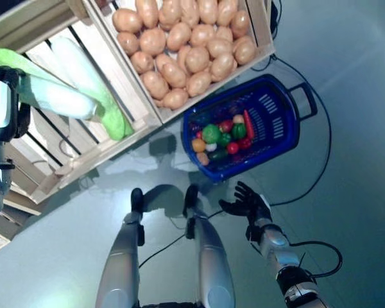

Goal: Put vegetables into the basket

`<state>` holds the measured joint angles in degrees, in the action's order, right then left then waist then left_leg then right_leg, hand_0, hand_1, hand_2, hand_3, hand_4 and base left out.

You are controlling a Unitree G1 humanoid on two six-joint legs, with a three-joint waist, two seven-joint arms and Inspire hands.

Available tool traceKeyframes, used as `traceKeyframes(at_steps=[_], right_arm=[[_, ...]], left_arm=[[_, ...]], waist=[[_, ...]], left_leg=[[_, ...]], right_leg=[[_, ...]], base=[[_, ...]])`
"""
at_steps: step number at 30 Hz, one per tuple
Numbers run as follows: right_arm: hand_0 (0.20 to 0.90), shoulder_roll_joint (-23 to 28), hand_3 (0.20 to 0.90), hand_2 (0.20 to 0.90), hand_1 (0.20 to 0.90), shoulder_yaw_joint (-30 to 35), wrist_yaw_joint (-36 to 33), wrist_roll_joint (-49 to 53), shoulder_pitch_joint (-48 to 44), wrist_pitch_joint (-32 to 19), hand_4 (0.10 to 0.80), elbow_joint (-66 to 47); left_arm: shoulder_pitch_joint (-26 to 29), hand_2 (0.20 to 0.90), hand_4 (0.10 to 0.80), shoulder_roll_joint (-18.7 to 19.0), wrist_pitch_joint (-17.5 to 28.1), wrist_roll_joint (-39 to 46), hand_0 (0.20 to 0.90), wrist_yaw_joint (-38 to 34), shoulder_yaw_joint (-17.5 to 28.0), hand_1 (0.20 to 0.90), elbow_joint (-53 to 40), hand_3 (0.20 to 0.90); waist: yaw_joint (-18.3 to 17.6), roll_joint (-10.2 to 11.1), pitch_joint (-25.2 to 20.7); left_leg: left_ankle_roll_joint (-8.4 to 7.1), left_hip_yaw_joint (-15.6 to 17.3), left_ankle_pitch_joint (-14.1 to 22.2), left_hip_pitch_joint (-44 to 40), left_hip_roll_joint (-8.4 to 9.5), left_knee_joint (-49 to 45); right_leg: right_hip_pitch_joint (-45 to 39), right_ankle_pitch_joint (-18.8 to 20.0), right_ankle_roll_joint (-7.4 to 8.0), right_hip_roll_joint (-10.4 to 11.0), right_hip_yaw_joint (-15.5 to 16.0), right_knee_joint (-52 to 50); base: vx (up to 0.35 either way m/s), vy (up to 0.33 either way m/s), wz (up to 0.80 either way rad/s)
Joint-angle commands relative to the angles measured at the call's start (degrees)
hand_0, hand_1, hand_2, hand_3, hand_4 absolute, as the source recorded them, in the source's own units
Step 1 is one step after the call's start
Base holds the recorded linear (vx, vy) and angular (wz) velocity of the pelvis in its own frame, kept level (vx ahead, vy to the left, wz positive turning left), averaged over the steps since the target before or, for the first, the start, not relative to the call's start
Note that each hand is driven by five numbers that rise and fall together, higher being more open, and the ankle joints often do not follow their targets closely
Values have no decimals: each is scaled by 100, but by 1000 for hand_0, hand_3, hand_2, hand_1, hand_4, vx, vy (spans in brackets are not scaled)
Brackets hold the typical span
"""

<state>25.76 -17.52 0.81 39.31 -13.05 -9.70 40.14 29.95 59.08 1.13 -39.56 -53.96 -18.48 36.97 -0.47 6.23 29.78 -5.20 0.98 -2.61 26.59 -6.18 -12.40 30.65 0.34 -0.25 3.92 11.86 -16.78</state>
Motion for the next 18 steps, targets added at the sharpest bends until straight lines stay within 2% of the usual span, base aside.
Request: traceKeyframes(at_steps=[1,6,8,11,13,17,18], right_arm=[[900,191,900,900,900,474,1,303,359,-900,800,-894],[900,-152,900,900,900,705,158,15,735,-1191,800,-2015],[900,-170,900,900,900,773,230,-63,839,-1141,800,-2491],[900,-130,900,900,900,872,287,-245,1021,-1005,800,-3215],[900,-157,900,900,900,1004,537,93,1150,-904,800,-3659],[900,-99,900,900,900,1053,720,-14,1266,-742,800,-4170],[900,-43,900,900,900,1008,860,98,1252,-604,800,-4372]], left_arm=[[11,300,400,14,397,781,300,-604,995,300,-728,300],[-1045,300,400,-951,1080,1054,300,-214,1402,300,-1698,300],[-1338,300,400,-1241,1116,1011,300,-58,1453,300,-2037,300],[-1711,300,400,-1747,1411,1568,300,436,1465,300,-2240,300],[-1977,300,400,-2068,1628,1919,300,900,1503,300,-2431,300],[-2181,300,400,-2438,1616,2317,300,1499,1301,300,-2625,300],[-2199,300,400,-2534,1543,2687,300,1917,1195,300,-2702,300]], waist=[[148,-268,-95],[211,-278,-436],[204,-285,-574],[182,-301,-824],[167,-304,-987],[153,-332,-1219],[159,-333,-1341]], left_leg=[[-176,67,-139,-192,83,59],[-161,-7,-141,-892,124,570],[-142,5,-179,-1097,129,755],[-136,43,-193,-1474,112,1010],[-135,62,-213,-1687,87,1162],[-140,111,-286,-1983,40,1437],[-138,101,-307,-2108,35,1539]], right_leg=[[-1121,-271,401,324,79,434],[-1848,-180,483,343,208,963],[-2059,-104,516,348,231,1148],[-2475,-58,565,350,268,1436],[-2699,-9,592,348,265,1599],[-2977,88,631,351,290,1819],[-3092,135,645,352,294,1921]], base=[[134,-69,-2],[154,-89,6],[105,-36,13],[152,-12,11],[142,-16,5],[111,-9,6],[131,-6,5]])
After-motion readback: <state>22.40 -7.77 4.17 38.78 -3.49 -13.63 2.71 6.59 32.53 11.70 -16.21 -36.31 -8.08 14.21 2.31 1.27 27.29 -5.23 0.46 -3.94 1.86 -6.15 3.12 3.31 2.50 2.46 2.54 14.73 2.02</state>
